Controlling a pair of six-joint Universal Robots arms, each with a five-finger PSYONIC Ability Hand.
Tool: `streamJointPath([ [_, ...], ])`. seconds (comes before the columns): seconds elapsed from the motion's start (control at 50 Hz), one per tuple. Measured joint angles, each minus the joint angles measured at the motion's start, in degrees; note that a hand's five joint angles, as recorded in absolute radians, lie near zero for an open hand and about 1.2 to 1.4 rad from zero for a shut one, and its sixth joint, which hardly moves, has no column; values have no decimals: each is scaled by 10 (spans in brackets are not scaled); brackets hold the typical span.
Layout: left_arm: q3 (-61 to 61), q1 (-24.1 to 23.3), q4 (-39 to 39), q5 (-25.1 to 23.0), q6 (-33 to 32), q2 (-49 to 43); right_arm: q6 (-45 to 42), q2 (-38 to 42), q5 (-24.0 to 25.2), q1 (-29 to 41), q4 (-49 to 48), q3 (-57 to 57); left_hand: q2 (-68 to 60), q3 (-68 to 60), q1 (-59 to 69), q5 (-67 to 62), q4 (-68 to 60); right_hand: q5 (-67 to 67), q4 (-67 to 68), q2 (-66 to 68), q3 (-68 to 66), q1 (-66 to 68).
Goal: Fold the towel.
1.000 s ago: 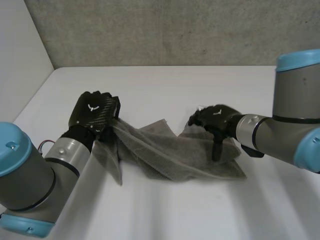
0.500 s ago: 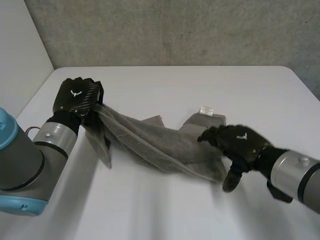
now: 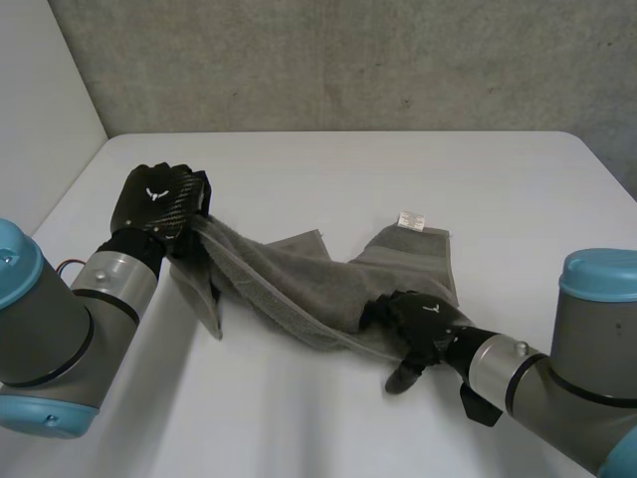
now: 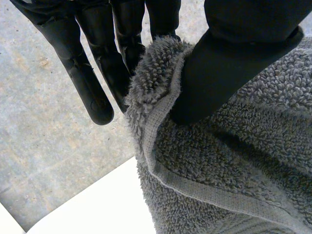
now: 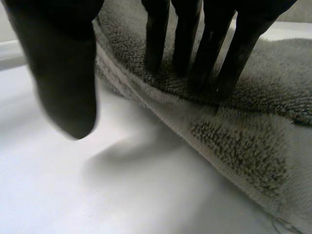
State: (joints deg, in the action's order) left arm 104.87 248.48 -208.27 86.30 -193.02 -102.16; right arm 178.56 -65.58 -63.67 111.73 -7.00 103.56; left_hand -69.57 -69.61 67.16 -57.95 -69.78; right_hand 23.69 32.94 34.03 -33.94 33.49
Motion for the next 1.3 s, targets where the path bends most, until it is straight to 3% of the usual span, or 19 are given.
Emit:
streamJointPath([
  [0.08,-1,0,0,0,0,1,0,21,-5,6,-9,-14,0,0,0,0,0,170,178,172,-170,175],
  [0.24,-11,3,-1,2,1,5,-2,47,-12,11,-10,-52,0,0,0,0,0,210,216,205,-207,217],
  [0.28,-12,3,-1,2,1,6,-3,49,-14,14,-9,-58,0,0,0,0,0,265,268,259,-259,269],
  [0.32,-14,3,0,2,1,7,-5,49,-19,17,-8,-66,0,0,0,0,0,401,401,399,-390,406],
  [0.42,-17,3,0,1,0,10,-9,37,-29,18,-1,-89,0,0,0,0,0,432,433,418,-427,428],
  [0.5,-26,6,1,0,-1,21,-24,-7,-38,13,25,-130,0,0,0,0,0,433,433,418,-427,428],
  [0.68,-85,22,41,-31,-1,138,-86,-207,-43,-31,134,-307,0,0,0,0,0,434,433,418,-427,429],
  [0.8,-133,26,103,-73,8,193,-107,-247,-15,-73,226,-395,0,0,0,0,0,434,433,418,-427,429],
  [0.92,-172,43,172,-88,15,186,-175,-214,0,-89,316,-446,0,-1,0,0,0,434,433,426,-427,429],
  [1.04,-218,73,252,-91,13,94,-246,-145,-24,-65,365,-472,0,-1,0,0,0,434,433,429,-427,429],
  [1.2,-315,80,305,-90,10,-67,-289,-21,-73,-5,359,-515,0,-1,0,-5,0,435,433,429,-427,429],
  [1.3,-413,79,312,-90,8,-156,-301,67,-105,29,298,-568,0,-1,0,-5,0,436,433,429,-427,429],
])
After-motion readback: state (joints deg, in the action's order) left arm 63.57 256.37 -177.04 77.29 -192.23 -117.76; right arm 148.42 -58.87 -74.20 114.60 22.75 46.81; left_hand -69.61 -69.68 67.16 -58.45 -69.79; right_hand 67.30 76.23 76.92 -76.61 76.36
